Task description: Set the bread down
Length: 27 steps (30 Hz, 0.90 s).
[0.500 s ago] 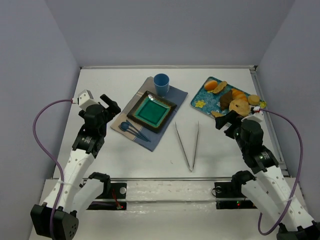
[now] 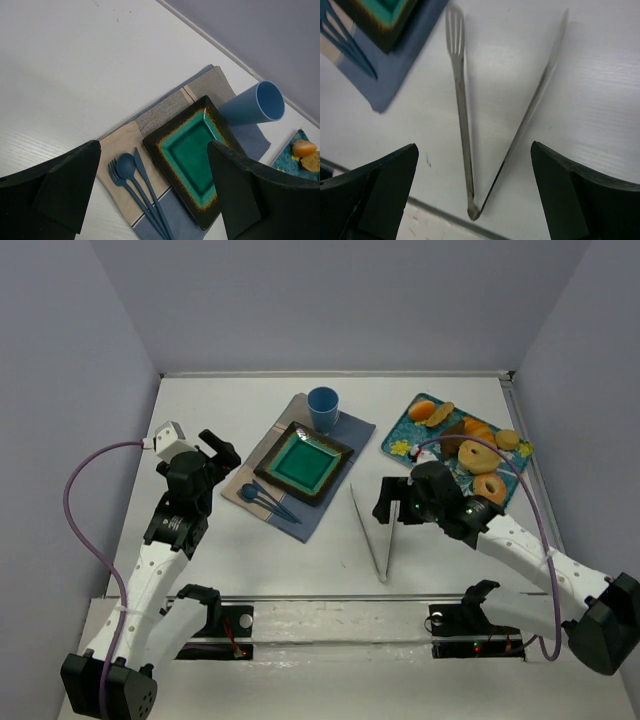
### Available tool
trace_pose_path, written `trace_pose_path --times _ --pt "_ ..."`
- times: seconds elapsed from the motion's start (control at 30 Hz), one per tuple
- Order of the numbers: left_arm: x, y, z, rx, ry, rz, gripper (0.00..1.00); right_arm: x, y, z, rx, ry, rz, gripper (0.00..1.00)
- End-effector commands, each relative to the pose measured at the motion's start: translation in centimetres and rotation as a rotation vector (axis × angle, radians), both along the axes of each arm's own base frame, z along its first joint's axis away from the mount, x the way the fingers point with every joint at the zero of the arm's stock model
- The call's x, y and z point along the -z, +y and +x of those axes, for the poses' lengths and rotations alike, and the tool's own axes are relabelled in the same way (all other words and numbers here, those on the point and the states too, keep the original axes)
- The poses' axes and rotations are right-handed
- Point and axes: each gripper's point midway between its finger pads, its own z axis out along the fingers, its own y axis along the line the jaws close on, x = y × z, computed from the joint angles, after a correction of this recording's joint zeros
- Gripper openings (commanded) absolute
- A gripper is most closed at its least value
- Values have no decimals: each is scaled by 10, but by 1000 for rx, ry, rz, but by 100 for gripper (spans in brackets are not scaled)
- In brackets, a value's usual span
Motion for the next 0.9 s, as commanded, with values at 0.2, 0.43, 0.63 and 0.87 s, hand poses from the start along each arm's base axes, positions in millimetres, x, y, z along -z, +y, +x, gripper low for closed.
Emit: trace_pose_path --times 0.2,0.43,0.63,0.87 --pt "-8 4 2 -23 -47 -2 99 31 21 -37 -44 131 -400 100" --pt "-6 5 3 -34 -43 -5 99 66 28 -58 -86 221 -444 100" --pt "-6 5 2 -34 -42 -6 99 82 46 -63 -145 237 -364 100" --pt "-3 7 2 -53 -32 -8 99 105 42 -51 -73 231 -419 100"
